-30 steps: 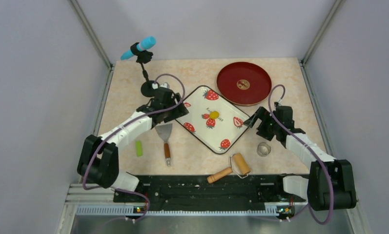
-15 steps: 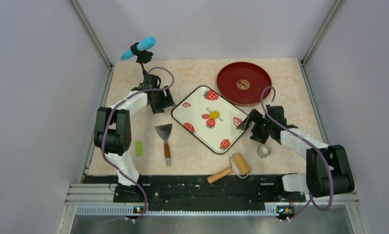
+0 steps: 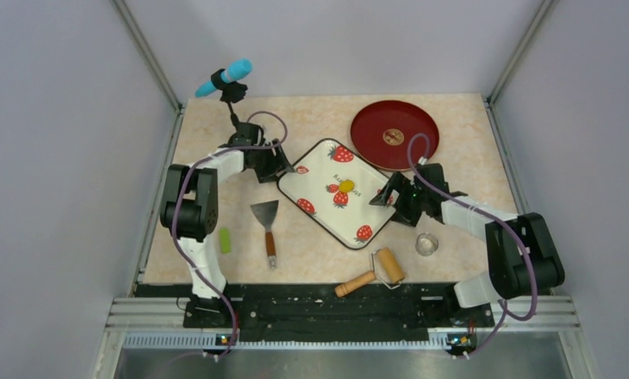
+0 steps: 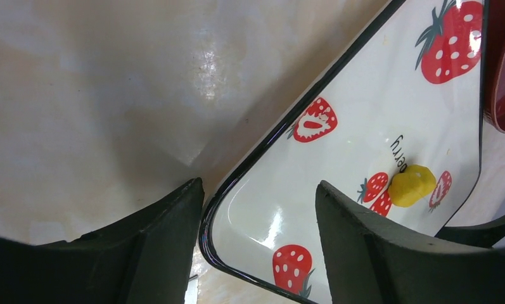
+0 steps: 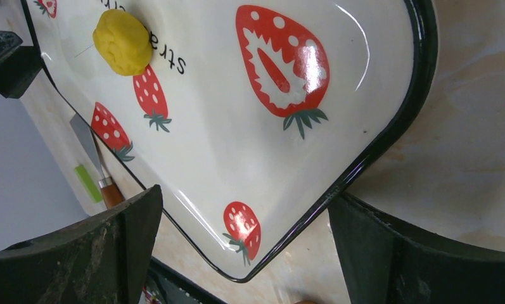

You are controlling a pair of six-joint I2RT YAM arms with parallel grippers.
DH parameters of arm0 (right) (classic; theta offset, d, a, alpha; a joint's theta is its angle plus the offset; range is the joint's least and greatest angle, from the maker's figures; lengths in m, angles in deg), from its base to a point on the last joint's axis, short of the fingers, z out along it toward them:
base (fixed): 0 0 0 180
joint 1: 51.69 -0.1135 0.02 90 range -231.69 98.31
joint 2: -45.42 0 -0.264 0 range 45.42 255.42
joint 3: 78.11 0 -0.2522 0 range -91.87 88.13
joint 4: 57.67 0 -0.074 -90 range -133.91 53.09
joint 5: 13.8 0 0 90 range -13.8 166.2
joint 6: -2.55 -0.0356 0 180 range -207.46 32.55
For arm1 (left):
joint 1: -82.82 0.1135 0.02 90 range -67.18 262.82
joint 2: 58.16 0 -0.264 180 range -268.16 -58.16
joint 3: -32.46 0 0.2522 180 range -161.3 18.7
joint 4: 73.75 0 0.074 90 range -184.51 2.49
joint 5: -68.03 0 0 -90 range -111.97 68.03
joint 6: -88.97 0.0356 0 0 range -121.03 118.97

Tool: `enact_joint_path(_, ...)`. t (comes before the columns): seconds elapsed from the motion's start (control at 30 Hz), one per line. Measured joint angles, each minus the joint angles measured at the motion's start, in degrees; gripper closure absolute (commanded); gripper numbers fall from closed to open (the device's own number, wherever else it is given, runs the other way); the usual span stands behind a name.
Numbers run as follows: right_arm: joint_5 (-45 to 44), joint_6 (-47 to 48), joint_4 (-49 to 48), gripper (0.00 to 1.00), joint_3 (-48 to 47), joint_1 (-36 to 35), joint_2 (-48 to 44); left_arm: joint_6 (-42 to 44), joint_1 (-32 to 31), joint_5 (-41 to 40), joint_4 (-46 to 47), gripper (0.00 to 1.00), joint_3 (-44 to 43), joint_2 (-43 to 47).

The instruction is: Roll out the dumpling wrappers from the dough

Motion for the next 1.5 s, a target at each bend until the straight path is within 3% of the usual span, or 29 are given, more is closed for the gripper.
enact_joint_path(0.4,-2.49,0.94,5.4,0.01,-5.31,0.13,3.28,-1.57,-1.14,-1.29,7.61,0.45,11.54,6.95)
enact_joint_path(1.07,-11.96,12.98,16.39,0.01,-19.98,1.42,13.31,-7.43,-16.06,-11.06,-4.04,0.46,24.15,21.0)
enact_joint_path(1.5,-12.17,14.86,16.5,0.01,-20.55,1.46,13.75,-11.56,-20.96,-12.52,-6.47,0.27,28.11,29.83)
